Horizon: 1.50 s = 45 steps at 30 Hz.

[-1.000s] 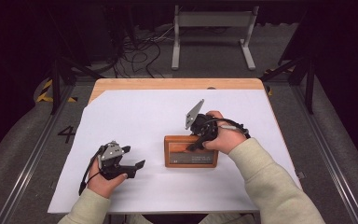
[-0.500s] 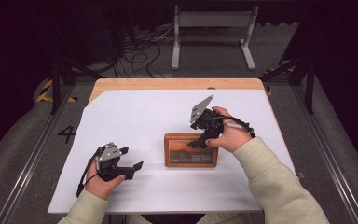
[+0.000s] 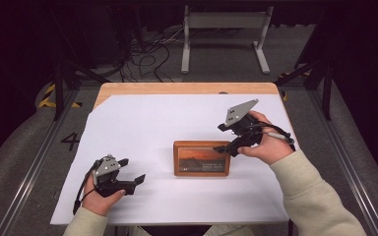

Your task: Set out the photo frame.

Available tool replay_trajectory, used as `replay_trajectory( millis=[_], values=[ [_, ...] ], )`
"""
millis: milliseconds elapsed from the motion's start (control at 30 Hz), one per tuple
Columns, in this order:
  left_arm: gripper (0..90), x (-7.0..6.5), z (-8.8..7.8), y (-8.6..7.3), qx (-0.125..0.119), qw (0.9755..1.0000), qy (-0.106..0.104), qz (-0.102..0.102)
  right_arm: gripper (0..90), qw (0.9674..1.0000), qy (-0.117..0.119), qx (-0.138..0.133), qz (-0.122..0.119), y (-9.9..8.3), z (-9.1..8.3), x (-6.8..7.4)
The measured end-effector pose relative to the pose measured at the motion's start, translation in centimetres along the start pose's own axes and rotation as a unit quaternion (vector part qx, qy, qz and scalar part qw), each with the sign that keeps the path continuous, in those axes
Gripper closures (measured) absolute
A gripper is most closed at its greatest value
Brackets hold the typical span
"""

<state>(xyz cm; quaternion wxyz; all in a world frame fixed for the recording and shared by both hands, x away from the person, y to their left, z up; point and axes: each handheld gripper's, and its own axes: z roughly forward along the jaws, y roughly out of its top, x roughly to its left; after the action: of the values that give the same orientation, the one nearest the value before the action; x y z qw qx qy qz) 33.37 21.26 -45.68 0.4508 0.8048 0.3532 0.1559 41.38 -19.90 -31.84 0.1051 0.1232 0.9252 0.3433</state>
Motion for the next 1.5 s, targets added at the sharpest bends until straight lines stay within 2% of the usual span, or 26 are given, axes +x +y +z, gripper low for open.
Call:
replay_trajectory(
  millis=[33,200,267,333,433,500,600,733,833,867,900,967,1100,1167,1333,1433,1500],
  values=[
    [12.7,-0.1,-0.1,-0.1,0.002,0.9999,-0.003,-0.010,24.6,1.0000,-0.003,-0.004,0.000,-0.2,-0.4,0.0],
    [12.3,0.0,-0.3,0.0,-0.004,1.0000,-0.002,-0.006,23.5,0.9997,-0.017,-0.014,0.012,-1.6,-2.4,0.3],
    [12.1,0.1,-0.3,0.0,-0.004,1.0000,-0.003,-0.005,23.5,0.9996,-0.019,-0.015,0.015,-1.9,-2.7,0.3],
    [11.8,0.2,-0.2,0.1,-0.006,0.9999,-0.004,-0.008,23.0,0.9993,-0.023,-0.019,0.022,-2.5,-3.2,0.3],
    [10.8,0.4,-0.2,0.1,-0.008,0.9999,-0.006,-0.003,19.4,0.9981,-0.036,-0.025,0.044,-3.7,-3.9,0.3],
    [10.8,0.5,-0.2,0.2,-0.011,0.9999,-0.006,-0.001,15.3,0.9950,-0.052,-0.023,0.082,-4.5,-4.3,0.5],
    [9.6,0.5,-0.3,0.1,-0.011,0.9999,-0.011,-0.007,11.0,0.9915,-0.075,-0.037,0.100,-5.6,-4.7,0.9],
    [8.2,0.7,-0.3,0.2,-0.017,0.9998,-0.014,0.000,8.0,0.9849,-0.092,-0.066,0.131,-7.3,-4.9,1.2],
    [7.2,0.7,-0.4,0.3,-0.017,0.9997,-0.015,0.007,7.6,0.9810,-0.102,-0.079,0.144,-8.4,-4.9,1.6],
    [6.7,0.6,-0.4,0.3,-0.013,0.9997,-0.022,0.000,7.4,0.9793,-0.105,-0.086,0.150,-8.9,-4.8,1.8],
    [6.4,0.6,-0.3,0.3,-0.012,0.9995,-0.023,0.015,7.1,0.9780,-0.109,-0.089,0.154,-9.5,-4.7,2.0],
    [4.6,0.5,-0.3,0.3,-0.010,0.9992,-0.030,0.023,6.9,0.9770,-0.113,-0.089,0.157,-10.1,-4.5,2.4],
    [4.3,0.5,-0.1,0.4,-0.010,0.9993,-0.031,0.020,6.6,0.9729,-0.123,-0.100,0.168,-11.7,-3.9,3.2],
    [4.3,0.5,-0.1,0.4,-0.010,0.9993,-0.031,0.020,6.6,0.9723,-0.125,-0.102,0.170,-12.0,-3.8,3.3],
    [4.7,0.6,-0.2,0.4,-0.009,0.9995,-0.024,0.021,6.8,0.9677,-0.142,-0.115,0.174,-13.6,-3.2,3.8],
    [4.9,0.7,0.0,0.4,-0.009,0.9993,-0.025,0.025,6.8,0.9672,-0.139,-0.114,0.179,-14.4,-2.8,4.0],
    [4.8,0.6,0.0,0.4,-0.008,0.9994,-0.027,0.022,6.6,0.9662,-0.146,-0.112,0.180,-15.0,-2.5,4.2]
  ],
)
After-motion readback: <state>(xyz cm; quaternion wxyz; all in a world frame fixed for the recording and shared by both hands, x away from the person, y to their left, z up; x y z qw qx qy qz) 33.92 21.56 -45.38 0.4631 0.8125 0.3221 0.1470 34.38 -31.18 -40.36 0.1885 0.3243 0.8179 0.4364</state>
